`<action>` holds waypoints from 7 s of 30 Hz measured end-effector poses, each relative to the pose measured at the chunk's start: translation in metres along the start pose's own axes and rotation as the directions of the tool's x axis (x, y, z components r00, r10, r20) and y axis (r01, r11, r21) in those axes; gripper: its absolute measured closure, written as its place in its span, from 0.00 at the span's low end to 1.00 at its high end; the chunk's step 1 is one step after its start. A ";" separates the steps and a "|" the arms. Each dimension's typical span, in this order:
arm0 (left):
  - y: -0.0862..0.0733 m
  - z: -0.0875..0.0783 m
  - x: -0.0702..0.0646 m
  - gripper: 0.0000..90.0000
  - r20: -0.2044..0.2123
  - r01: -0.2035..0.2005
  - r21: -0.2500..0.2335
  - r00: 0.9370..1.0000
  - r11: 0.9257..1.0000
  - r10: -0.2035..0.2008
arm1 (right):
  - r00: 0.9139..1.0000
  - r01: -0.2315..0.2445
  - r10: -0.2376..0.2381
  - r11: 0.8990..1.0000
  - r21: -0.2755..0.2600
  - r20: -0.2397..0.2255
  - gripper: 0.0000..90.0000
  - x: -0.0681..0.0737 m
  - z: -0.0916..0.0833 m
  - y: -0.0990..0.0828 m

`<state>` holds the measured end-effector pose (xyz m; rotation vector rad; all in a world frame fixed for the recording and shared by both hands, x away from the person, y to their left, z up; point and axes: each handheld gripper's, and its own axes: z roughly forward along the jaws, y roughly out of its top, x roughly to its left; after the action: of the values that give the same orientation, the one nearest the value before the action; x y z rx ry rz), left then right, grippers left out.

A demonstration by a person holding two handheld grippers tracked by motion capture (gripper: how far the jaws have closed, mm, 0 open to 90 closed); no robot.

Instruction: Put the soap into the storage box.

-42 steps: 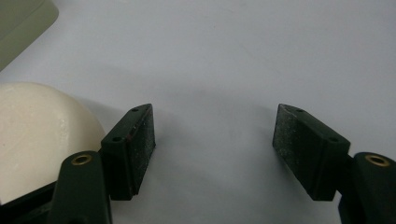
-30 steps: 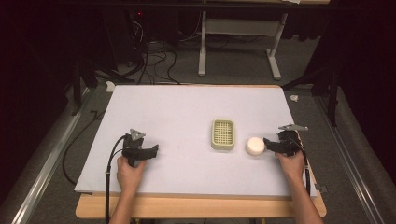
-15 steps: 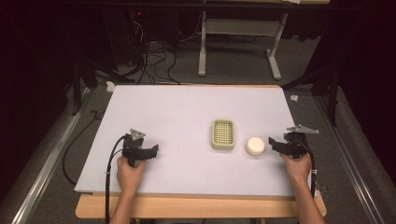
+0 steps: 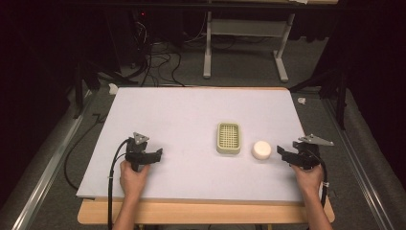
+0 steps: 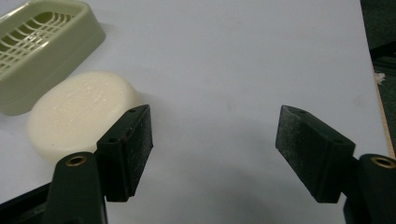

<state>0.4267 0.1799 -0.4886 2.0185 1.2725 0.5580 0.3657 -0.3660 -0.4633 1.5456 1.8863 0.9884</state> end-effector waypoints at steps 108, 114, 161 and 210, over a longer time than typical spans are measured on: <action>0.000 0.000 0.000 0.20 -0.002 -0.001 -0.002 1.000 1.000 0.001 | 0.982 0.158 -0.147 0.983 0.089 -0.117 0.27 0.066 0.032 0.016; 0.000 -0.001 -0.001 0.20 -0.002 -0.003 0.001 1.000 1.000 0.003 | 0.979 0.166 -0.156 0.984 0.071 -0.129 0.27 0.069 0.028 0.021; 0.000 0.000 -0.001 0.21 -0.001 -0.002 -0.001 1.000 1.000 0.002 | 0.949 0.215 -0.203 0.976 0.024 -0.243 0.27 0.104 0.020 0.057; 0.000 0.000 0.000 0.21 0.000 0.000 -0.001 1.000 1.000 0.000 | 0.924 0.281 -0.252 0.958 0.063 -0.288 0.27 0.141 0.053 0.086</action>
<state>0.4263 0.1799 -0.4885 2.0172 1.2723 0.5586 0.4262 -0.2095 -0.4187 1.2068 2.3030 1.0376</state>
